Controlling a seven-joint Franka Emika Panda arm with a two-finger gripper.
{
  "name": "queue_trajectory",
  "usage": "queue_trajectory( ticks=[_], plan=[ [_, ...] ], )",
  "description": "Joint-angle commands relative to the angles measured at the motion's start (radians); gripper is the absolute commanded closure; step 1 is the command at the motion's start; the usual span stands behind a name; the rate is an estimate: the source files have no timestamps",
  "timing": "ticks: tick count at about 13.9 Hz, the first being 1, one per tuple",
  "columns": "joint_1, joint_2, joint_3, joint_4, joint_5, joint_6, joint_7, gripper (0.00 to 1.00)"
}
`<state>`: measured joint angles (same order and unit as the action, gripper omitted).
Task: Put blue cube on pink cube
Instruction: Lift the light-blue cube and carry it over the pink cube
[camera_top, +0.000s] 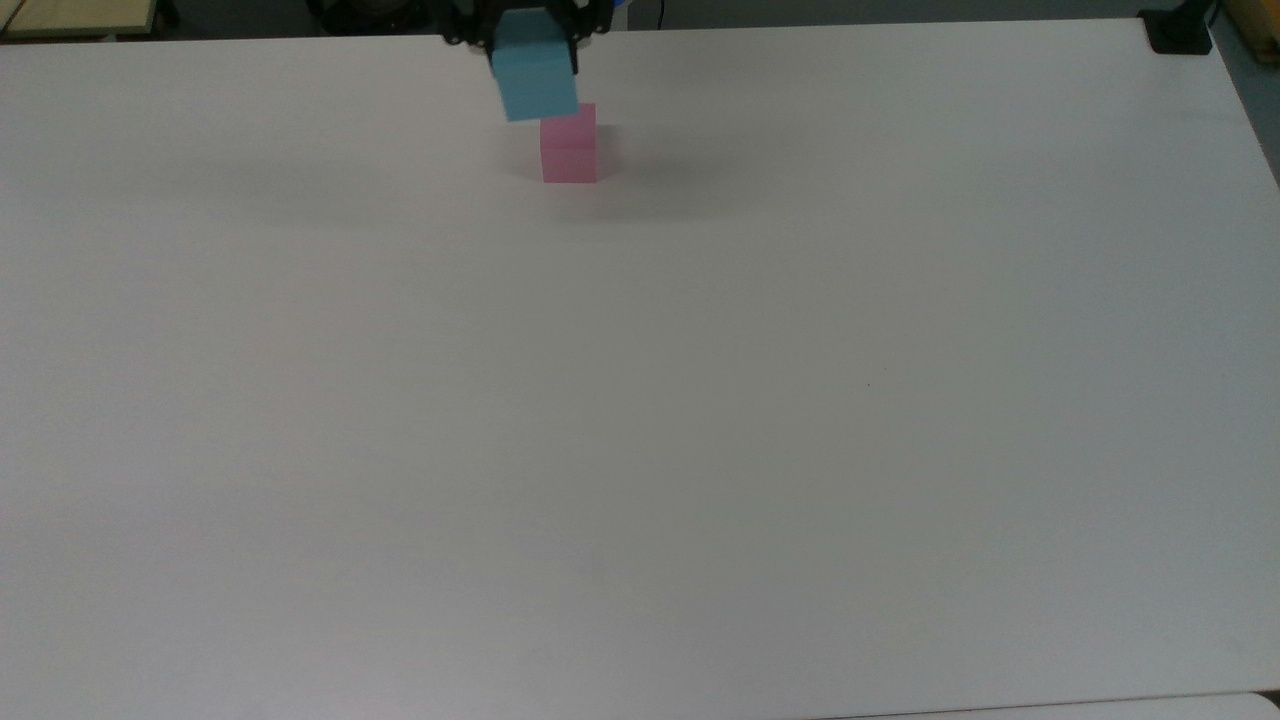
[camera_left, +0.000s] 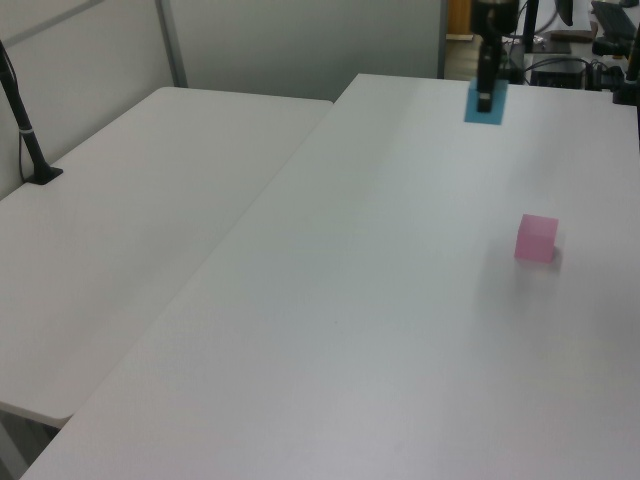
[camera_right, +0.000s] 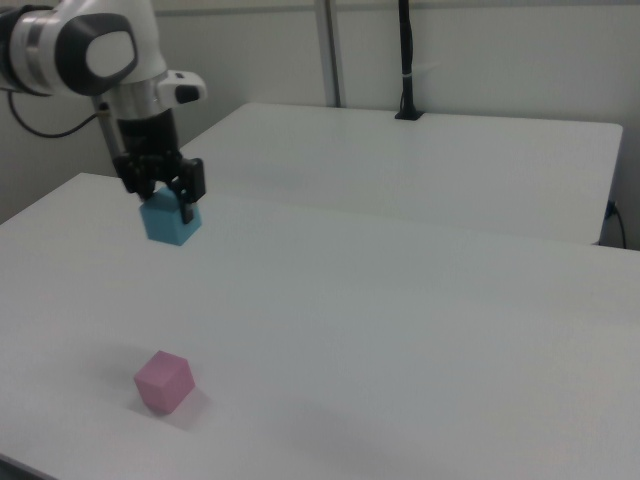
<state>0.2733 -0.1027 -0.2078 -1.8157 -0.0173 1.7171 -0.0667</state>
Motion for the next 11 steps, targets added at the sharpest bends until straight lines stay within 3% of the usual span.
queue_trajectory(
  ticks=[1,6,11],
  plan=[
    [0.072,-0.149,-0.01,-0.175,-0.003,-0.002,0.065,0.81],
    [0.112,-0.187,-0.007,-0.292,-0.023,0.018,0.163,0.81],
    [0.104,-0.219,0.011,-0.502,-0.058,0.225,0.222,0.81]
  ],
)
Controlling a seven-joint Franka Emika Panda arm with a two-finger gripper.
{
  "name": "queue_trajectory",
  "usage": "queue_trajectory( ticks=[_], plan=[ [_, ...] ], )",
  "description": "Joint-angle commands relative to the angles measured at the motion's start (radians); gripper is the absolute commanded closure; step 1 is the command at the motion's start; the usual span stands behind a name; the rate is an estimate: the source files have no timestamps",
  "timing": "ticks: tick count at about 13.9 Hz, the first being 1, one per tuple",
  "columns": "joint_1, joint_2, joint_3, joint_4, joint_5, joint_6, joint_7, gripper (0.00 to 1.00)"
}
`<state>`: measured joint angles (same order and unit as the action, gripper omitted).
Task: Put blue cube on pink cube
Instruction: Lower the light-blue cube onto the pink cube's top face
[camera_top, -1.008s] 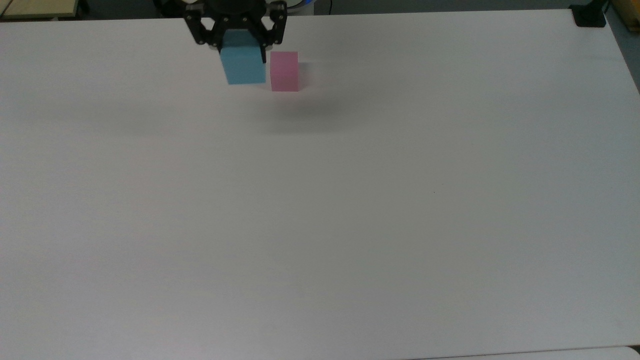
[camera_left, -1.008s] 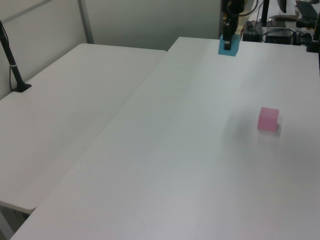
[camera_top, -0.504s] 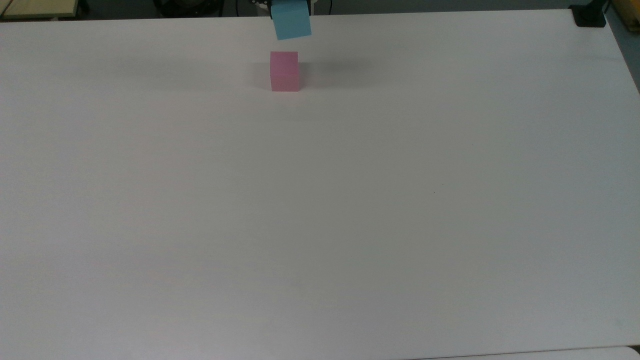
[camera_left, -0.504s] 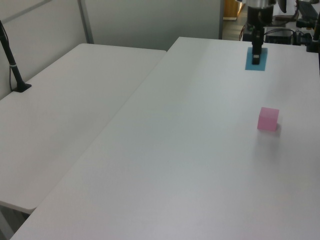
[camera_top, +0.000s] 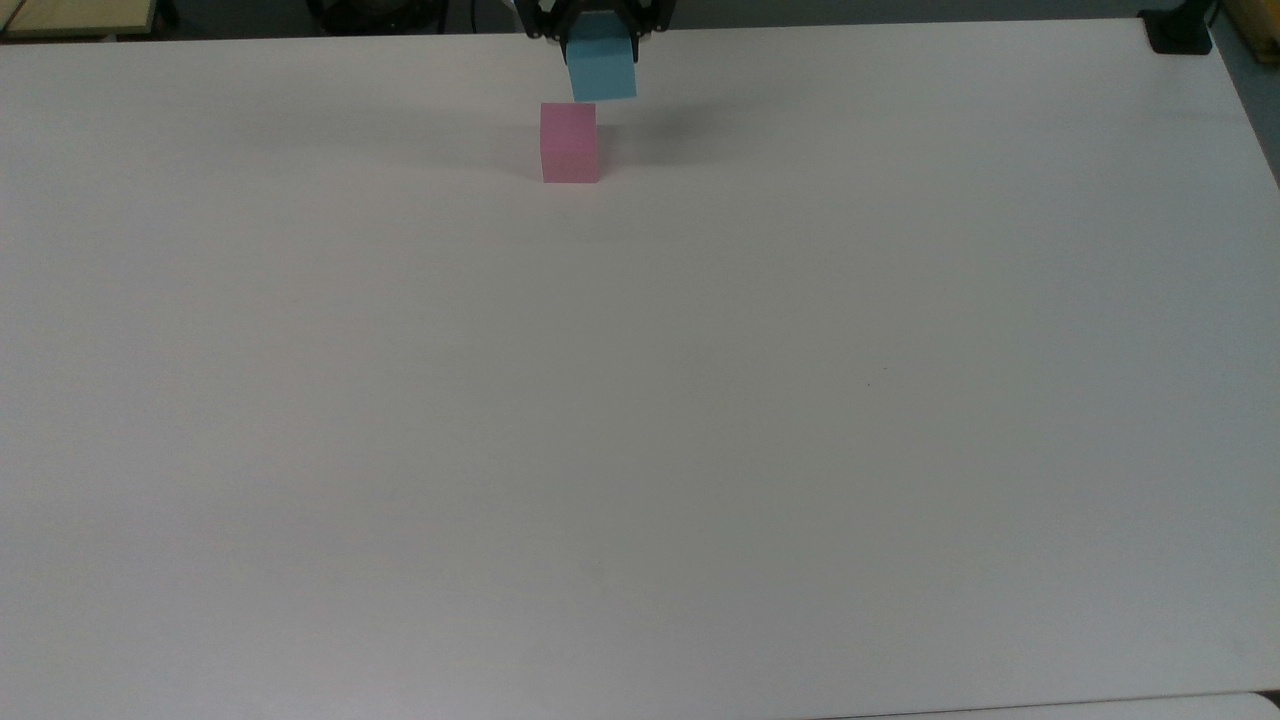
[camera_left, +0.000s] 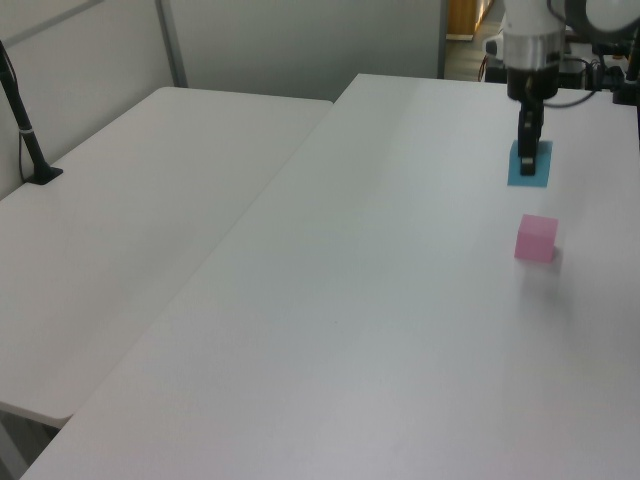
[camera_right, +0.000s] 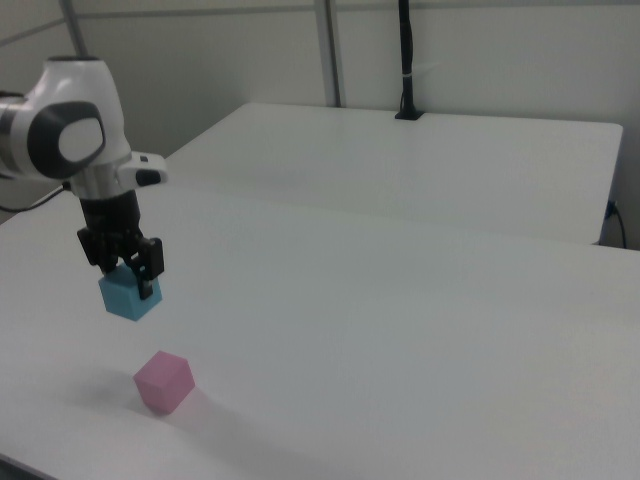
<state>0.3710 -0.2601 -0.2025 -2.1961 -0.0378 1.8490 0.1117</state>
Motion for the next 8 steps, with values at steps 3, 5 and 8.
queue_trajectory(
  ticks=[3,5,8],
  plan=[
    [-0.003,-0.062,0.005,-0.22,-0.077,0.2,0.048,0.81],
    [-0.009,-0.057,0.006,-0.247,-0.112,0.245,0.081,0.81],
    [-0.029,-0.047,0.005,-0.27,-0.152,0.295,0.118,0.81]
  ],
)
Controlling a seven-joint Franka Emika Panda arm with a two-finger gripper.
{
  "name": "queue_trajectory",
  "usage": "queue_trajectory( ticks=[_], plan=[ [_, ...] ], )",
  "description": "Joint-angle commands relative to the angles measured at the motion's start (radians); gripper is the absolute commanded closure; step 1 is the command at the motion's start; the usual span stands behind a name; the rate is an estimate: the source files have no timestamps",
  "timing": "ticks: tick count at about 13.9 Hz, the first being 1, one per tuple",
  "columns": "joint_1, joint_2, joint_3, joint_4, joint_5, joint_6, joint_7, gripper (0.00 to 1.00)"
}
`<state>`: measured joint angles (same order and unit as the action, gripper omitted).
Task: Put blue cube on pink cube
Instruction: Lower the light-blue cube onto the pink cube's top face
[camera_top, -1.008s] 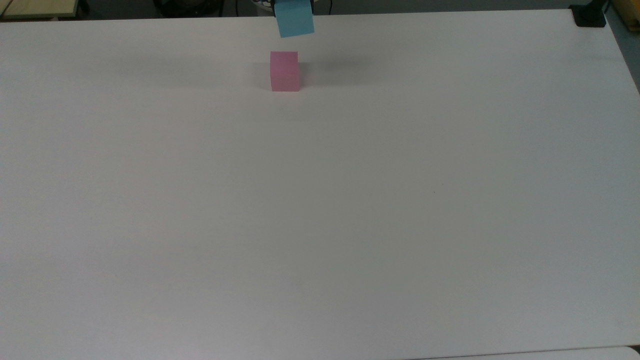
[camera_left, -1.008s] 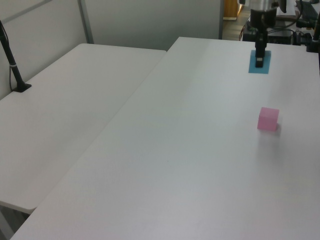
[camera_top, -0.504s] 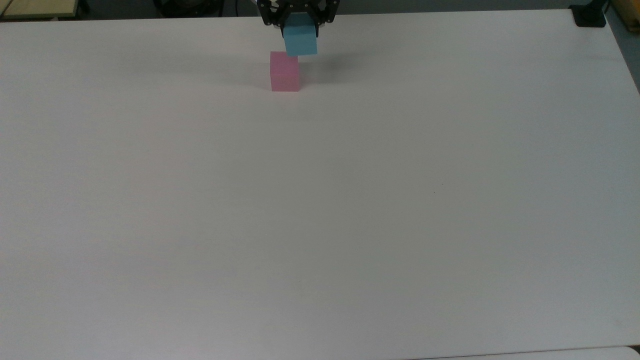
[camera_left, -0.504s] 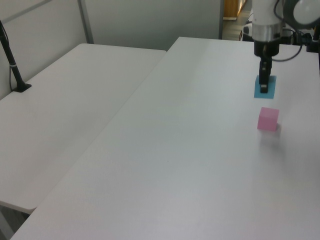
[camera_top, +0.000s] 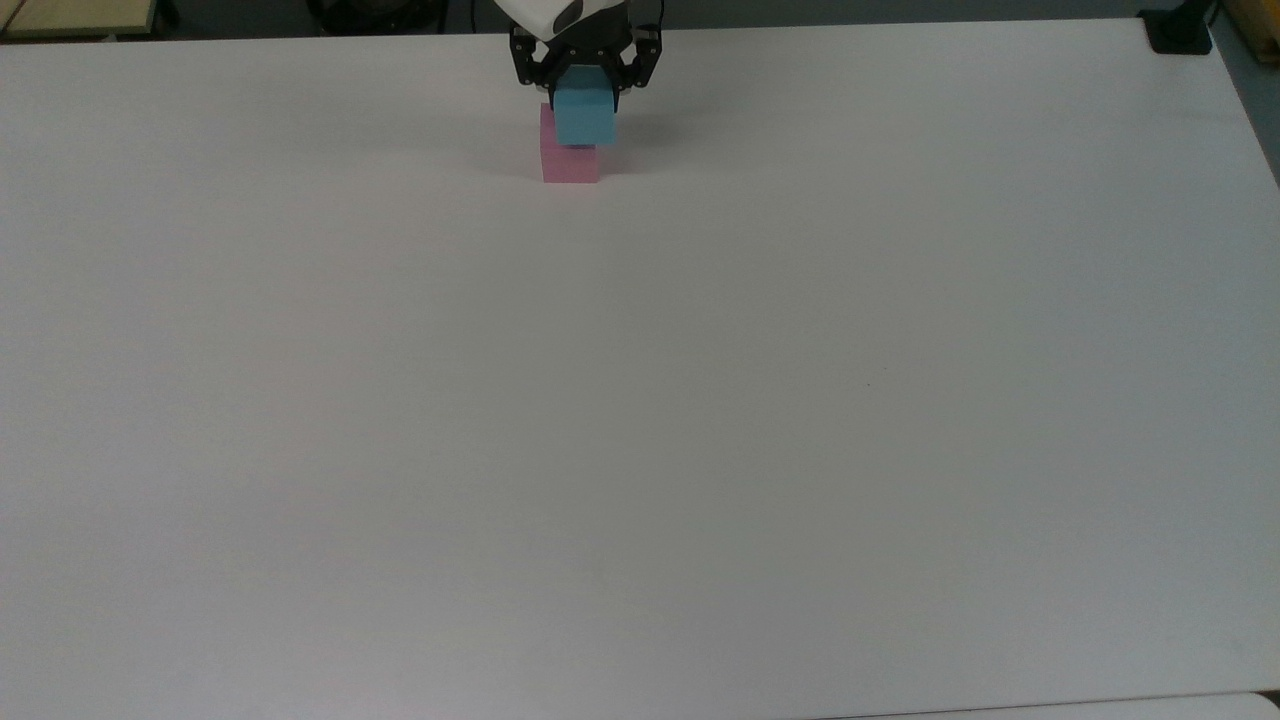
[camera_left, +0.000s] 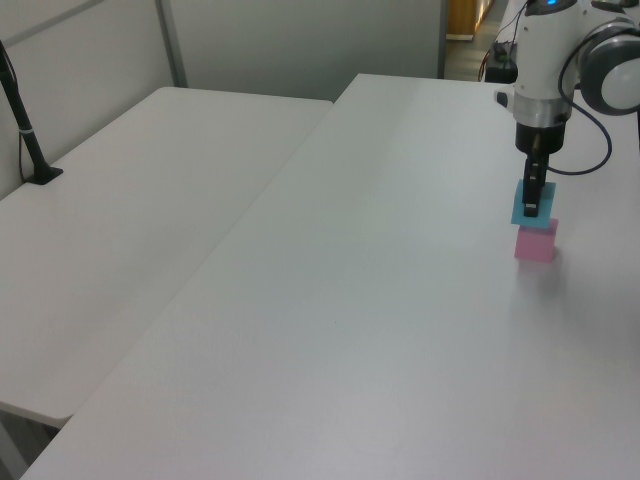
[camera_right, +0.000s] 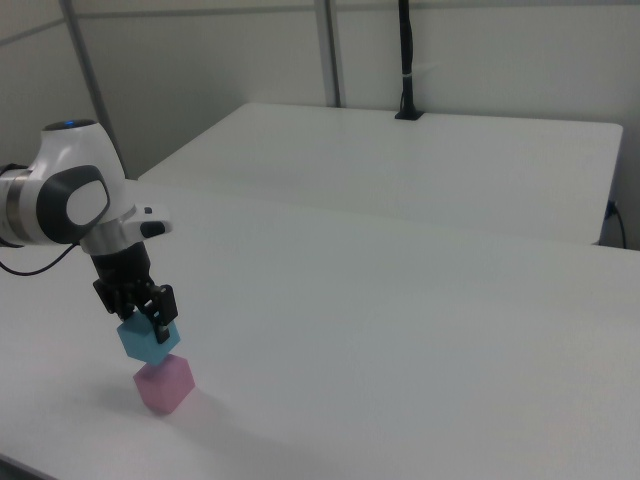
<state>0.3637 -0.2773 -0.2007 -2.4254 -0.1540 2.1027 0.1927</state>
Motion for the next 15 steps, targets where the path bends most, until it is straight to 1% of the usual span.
queue_trajectory(
  ticks=[1,3,7,11,13,14,15],
  plan=[
    [-0.035,-0.03,0.004,-0.041,-0.038,0.042,0.037,0.81],
    [-0.046,-0.028,0.004,-0.041,-0.038,0.042,0.039,0.8],
    [-0.046,-0.026,0.004,-0.057,-0.044,0.034,0.039,0.75],
    [-0.045,-0.026,0.004,-0.066,-0.045,0.033,0.039,0.75],
    [-0.045,-0.028,0.004,-0.078,-0.055,0.033,0.039,0.71],
    [-0.045,-0.028,0.004,-0.08,-0.061,0.033,0.037,0.68],
    [-0.045,-0.028,0.004,-0.08,-0.062,0.033,0.039,0.6]
  ],
)
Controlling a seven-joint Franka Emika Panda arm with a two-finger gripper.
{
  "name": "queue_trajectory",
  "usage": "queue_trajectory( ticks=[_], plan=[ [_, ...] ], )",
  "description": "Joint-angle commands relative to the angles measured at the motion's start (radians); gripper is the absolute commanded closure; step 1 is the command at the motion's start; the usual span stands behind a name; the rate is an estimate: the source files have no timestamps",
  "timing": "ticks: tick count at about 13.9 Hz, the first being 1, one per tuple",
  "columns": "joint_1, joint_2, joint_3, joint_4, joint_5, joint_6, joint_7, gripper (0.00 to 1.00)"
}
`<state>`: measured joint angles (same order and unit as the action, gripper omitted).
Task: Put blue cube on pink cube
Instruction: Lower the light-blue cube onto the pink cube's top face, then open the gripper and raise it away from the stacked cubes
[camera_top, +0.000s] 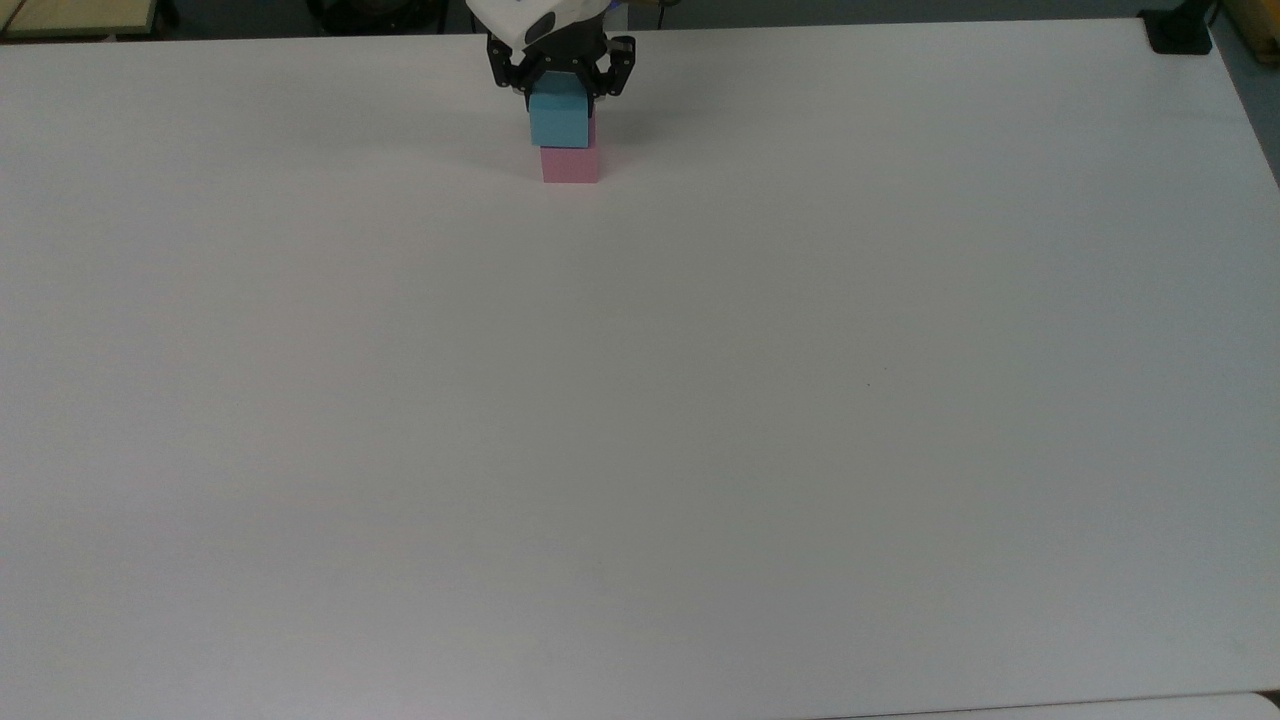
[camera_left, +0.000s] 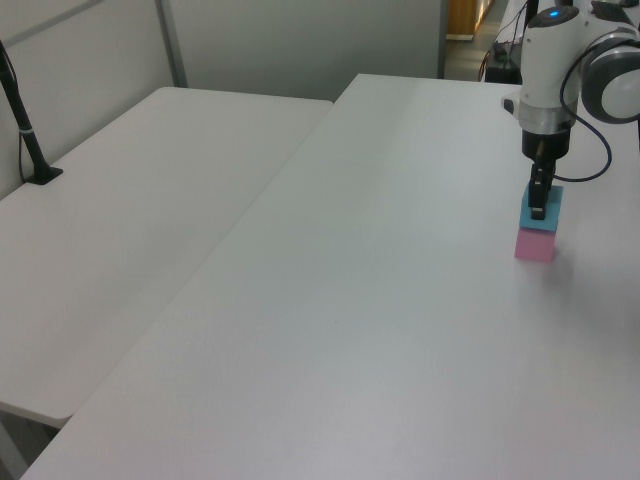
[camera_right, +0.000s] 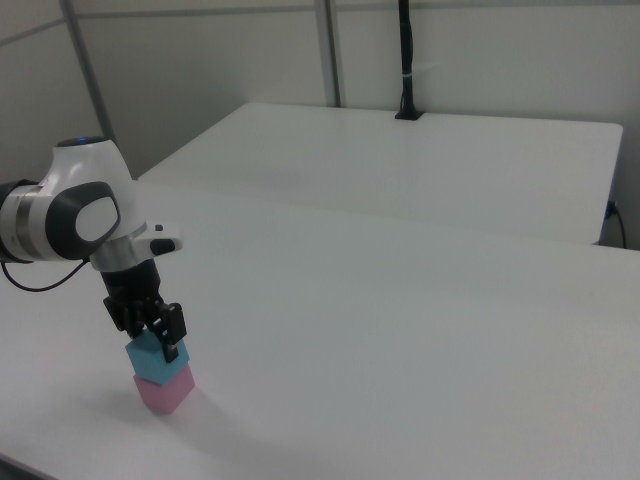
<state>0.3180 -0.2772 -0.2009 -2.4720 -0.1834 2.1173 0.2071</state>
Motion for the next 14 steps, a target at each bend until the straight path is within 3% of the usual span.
queue_trajectory(
  ticks=[1,2,9,14],
  plan=[
    [0.0,-0.028,0.005,-0.033,-0.033,0.018,0.023,0.33],
    [0.0,-0.028,0.005,-0.033,-0.033,0.018,0.025,0.0],
    [0.0,-0.034,0.003,-0.007,-0.033,-0.018,0.025,0.0],
    [0.012,-0.027,0.005,0.252,-0.01,-0.29,0.025,0.0]
  ],
)
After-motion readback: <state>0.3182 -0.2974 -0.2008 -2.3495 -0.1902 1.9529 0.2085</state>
